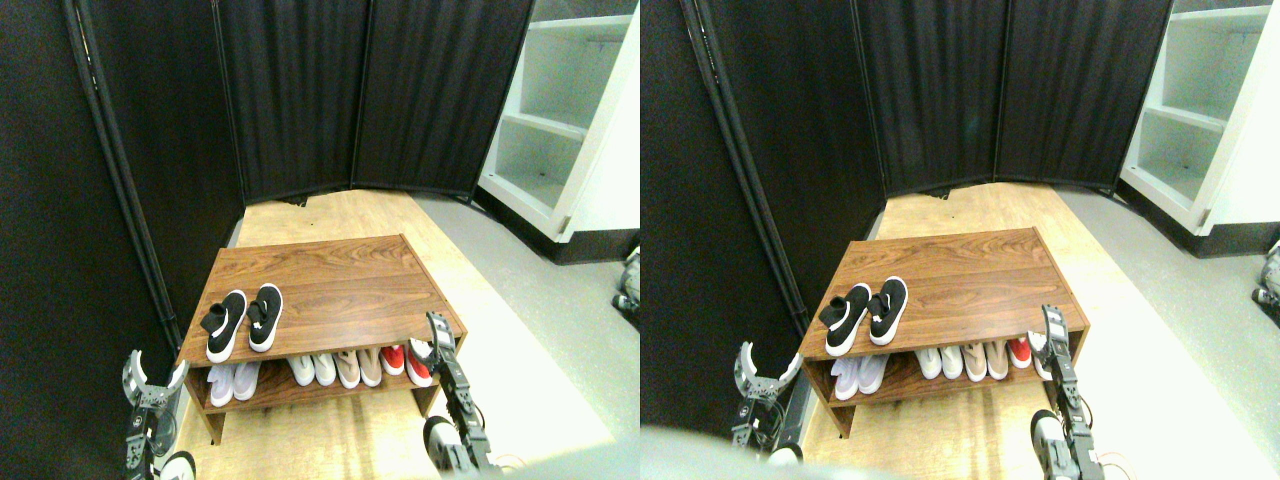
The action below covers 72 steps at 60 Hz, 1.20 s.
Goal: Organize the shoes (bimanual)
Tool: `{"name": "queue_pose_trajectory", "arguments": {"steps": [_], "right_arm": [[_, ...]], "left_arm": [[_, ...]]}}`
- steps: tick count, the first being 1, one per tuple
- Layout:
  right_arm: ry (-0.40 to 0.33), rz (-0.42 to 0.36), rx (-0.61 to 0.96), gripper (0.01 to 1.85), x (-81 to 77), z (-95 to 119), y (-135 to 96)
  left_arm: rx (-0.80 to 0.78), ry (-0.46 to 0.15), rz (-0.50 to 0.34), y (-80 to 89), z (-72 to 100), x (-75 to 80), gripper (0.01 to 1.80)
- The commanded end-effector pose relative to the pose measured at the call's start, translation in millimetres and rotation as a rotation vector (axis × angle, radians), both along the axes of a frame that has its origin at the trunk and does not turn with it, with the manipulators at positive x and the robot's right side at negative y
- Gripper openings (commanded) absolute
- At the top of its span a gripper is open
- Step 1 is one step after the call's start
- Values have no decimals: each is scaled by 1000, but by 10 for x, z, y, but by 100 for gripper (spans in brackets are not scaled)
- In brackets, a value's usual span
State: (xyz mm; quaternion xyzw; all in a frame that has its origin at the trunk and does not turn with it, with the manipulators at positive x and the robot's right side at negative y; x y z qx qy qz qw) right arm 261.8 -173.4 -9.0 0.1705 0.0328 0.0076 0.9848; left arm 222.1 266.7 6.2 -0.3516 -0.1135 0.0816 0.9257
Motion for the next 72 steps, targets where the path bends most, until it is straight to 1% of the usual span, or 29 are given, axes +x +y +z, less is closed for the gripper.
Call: {"name": "queue_pose_trajectory", "arguments": {"steps": [1, 2, 4, 5, 8, 10, 12, 14, 16, 18, 20, 21, 22, 24, 27, 31, 33, 40, 46, 51, 56, 60, 62, 63, 65, 67, 69, 70, 72], "right_arm": [[-48, 19, 2, 44, 20, 48, 33], [-48, 19, 2, 44, 20, 48, 33], [-41, 13, 5, 45, 18, 51, 32], [-37, 8, 7, 45, 17, 52, 31], [-40, 9, 12, 46, 10, 60, 32], [-40, 10, 15, 46, 9, 61, 31], [-48, 13, 12, 46, 6, 65, 30], [-46, 12, 5, 46, -1, 73, 30], [-45, 13, 7, 47, -2, 76, 29], [-45, 13, 7, 46, -2, 77, 28], [-47, 20, 3, 47, -2, 80, 24], [-48, 20, 2, 47, -4, 82, 23], [-48, 20, 2, 47, -4, 82, 23], [-51, 20, 6, 47, -6, 81, 20], [-52, 18, 8, 47, -12, 87, 13], [-49, 17, 4, 47, -18, 91, 1], [-54, 15, 4, 47, -22, 95, -4], [-49, 15, 18, 47, -27, 107, -11], [-58, 19, 24, 46, -26, 108, -6], [-59, 14, 23, 47, -30, 111, -7], [-74, 23, 37, 47, -35, 118, -19], [-77, 21, 41, 46, -40, 126, -20], [-84, 23, 39, 45, -42, 127, -24], [-85, 26, 35, 45, -42, 127, -27], [-86, 24, 38, 45, -46, 132, -27], [-88, 25, 39, 44, -47, 133, -27], [-99, 30, 40, 44, -49, 134, -29], [-99, 30, 40, 44, -49, 134, -29], [-99, 33, 40, 43, -49, 135, -30]], "left_arm": [[82, -91, -8, 5, 153, 133, 1], [82, -91, -8, 5, 153, 133, 1], [123, -88, -20, 15, 156, 183, 1], [122, -79, -33, 23, 156, 217, 1], [120, -68, -36, 32, 159, 300, 1], [122, -67, -37, 34, 159, 317, 1], [161, -60, -46, 44, 162, 388, 1], [184, -44, -43, 46, 164, 451, 1], [189, -25, -61, 52, 169, 534, 1], [193, -22, -68, 53, 169, 552, 1], [187, -2, -65, 62, 167, 627, 1], [219, 16, -57, 63, 163, 681, 1], [219, 16, -57, 63, 163, 681, 1], [207, 28, -67, 66, 150, 732, 1], [210, 52, -59, 68, 127, 799, 1], [231, 49, -66, 60, 101, 860, 1], [224, 64, -63, 52, 81, 891, 1], [229, 106, -27, 10, 33, 950, 1], [241, 125, -35, -27, 3, 986, 1], [259, 138, -42, -43, -20, 992, 1], [265, 173, -11, -62, -58, 988, 1], [290, 192, -10, -58, -83, 988, 1], [327, 223, 6, -60, -105, 988, 1], [315, 236, 0, -60, -119, 990, 1], [342, 262, 2, -70, -135, 991, 1], [348, 266, 2, -73, -140, 991, 1], [363, 292, 11, -88, -172, 992, 1], [363, 292, 11, -88, -172, 992, 1], [372, 310, 10, -91, -193, 998, 1]]}}
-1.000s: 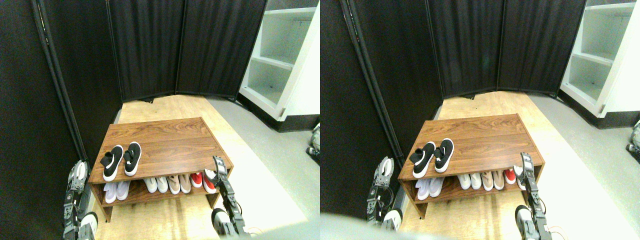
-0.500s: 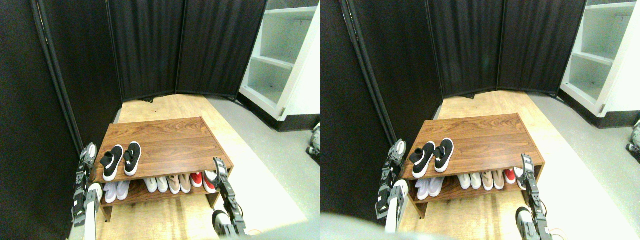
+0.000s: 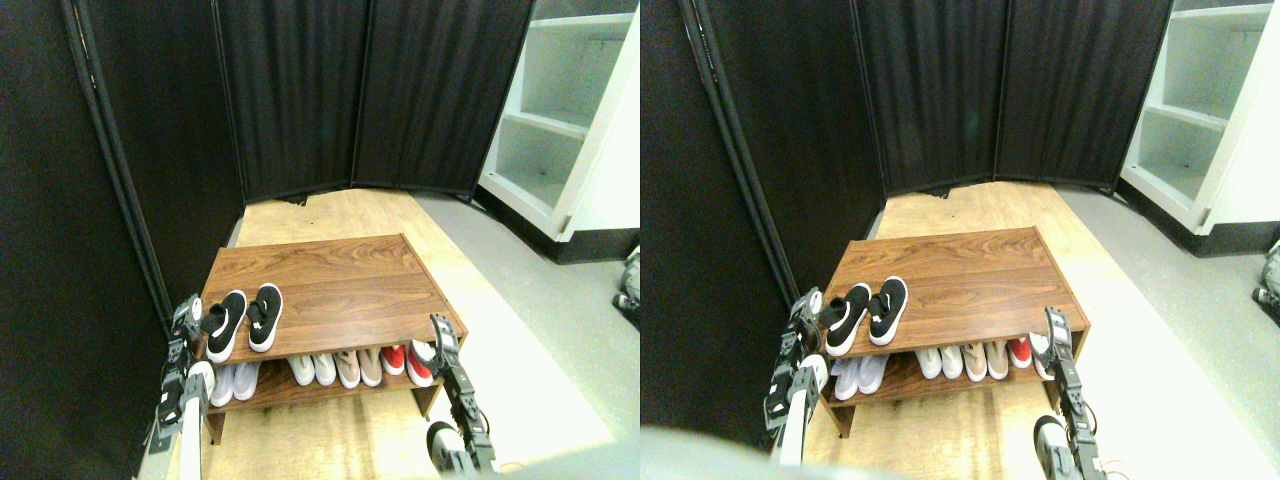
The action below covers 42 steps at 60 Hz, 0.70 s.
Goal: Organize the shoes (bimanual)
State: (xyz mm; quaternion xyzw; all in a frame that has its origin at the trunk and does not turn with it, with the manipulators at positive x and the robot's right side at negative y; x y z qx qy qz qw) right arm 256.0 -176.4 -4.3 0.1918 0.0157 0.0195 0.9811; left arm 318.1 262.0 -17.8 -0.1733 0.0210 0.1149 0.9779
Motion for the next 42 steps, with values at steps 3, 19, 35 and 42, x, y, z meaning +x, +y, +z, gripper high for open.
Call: {"name": "queue_pose_trajectory", "arguments": {"steps": [3, 19, 35, 42], "right_arm": [[-63, 15, -1, 43, 1, 93, -2], [-71, 16, 16, 43, -36, 110, -22], [-79, 20, 31, 41, -71, 164, -41], [-79, 10, 28, 42, -85, 192, -46]], "left_arm": [[59, 23, 30, -63, 32, 37, 1], [38, 61, 34, -111, -49, 26, 1], [1, 65, 39, -213, -167, 79, 1], [-16, 60, 27, -262, -210, 107, 1]]}}
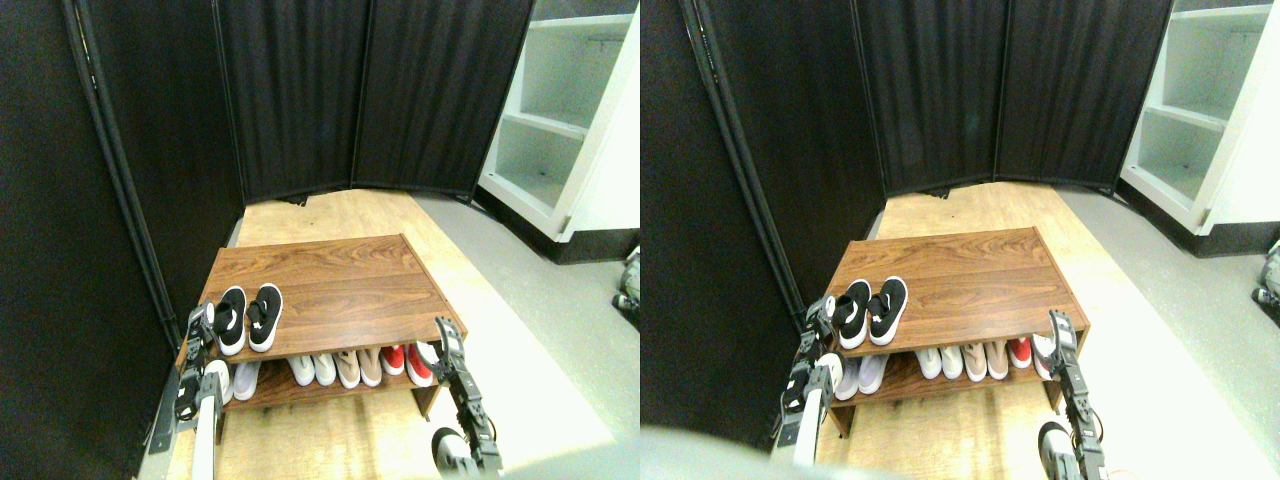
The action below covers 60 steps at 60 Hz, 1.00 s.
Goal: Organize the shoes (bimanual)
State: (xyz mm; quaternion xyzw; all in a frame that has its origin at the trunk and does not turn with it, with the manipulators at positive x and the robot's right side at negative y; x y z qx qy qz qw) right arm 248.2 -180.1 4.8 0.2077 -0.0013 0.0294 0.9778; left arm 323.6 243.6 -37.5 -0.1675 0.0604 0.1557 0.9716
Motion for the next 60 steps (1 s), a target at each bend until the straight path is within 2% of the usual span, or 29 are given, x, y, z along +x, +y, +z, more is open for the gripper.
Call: {"name": "queue_pose_trajectory", "arguments": {"steps": [1, 10, 22, 48, 60], "right_arm": [[-44, -2, -6, 42, -8, 104, -9], [-49, -11, 3, 41, -10, 106, -13], [-46, -21, 5, 43, -24, 105, -27], [-55, -22, 3, 43, 17, 107, 0], [-64, -20, 2, 42, 34, 98, 38]], "left_arm": [[-23, -34, -38, -83, -17, 55, 1], [-61, -33, -88, -169, -56, 101, 1], [-93, -28, -105, -234, -34, 112, 1], [-129, -22, -106, -198, -20, 54, 1], [-165, -15, -90, -288, 0, 41, 1]]}}
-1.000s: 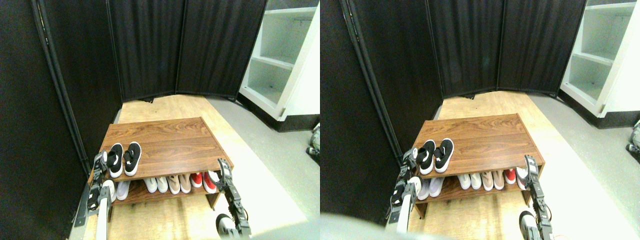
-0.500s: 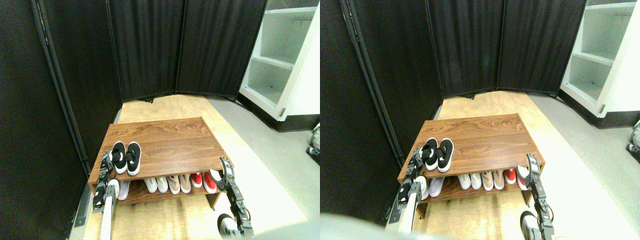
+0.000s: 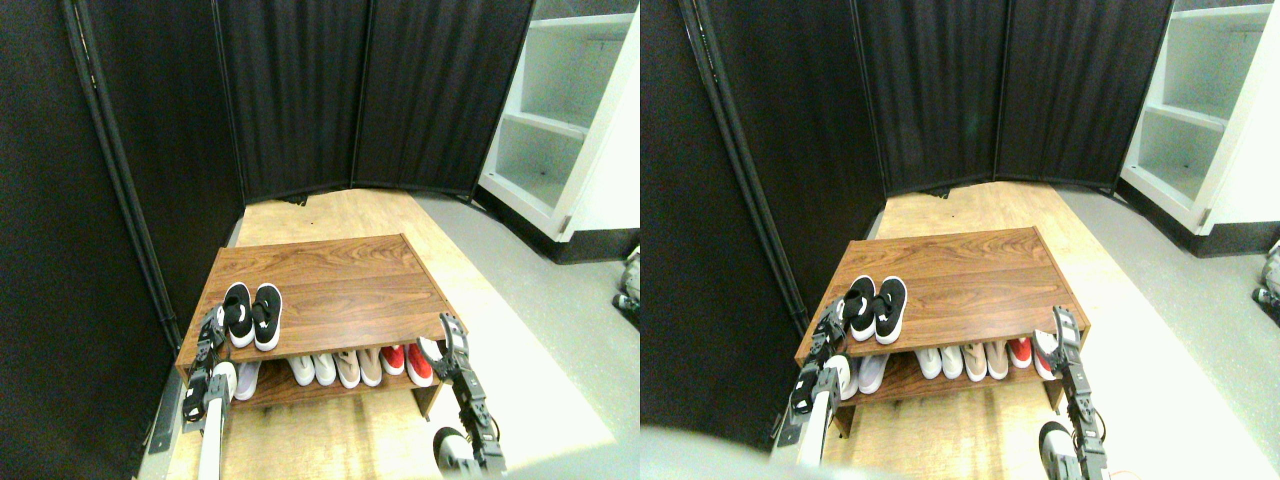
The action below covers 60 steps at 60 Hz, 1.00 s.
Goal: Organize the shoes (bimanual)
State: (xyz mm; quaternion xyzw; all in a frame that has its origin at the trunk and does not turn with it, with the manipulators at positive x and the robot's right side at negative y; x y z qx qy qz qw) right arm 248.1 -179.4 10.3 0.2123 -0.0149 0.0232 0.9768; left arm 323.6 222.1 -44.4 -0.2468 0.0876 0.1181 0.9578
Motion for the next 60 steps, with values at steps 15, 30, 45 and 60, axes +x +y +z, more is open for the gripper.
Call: {"name": "queue_pose_trajectory", "arguments": {"steps": [15, 30, 45, 60], "right_arm": [[-30, -9, -16, 43, 47, 37, 27], [-25, -23, -8, 45, 38, 46, 9], [-31, -25, 0, 44, 37, 44, -17], [-20, -40, -6, 48, 77, 55, -10]], "left_arm": [[-29, -31, -17, -161, 65, 75, 1], [-30, -16, -29, -199, 61, 100, 1], [54, -97, -21, 30, 123, 77, 1], [123, -134, -24, 256, 269, -49, 1]]}}
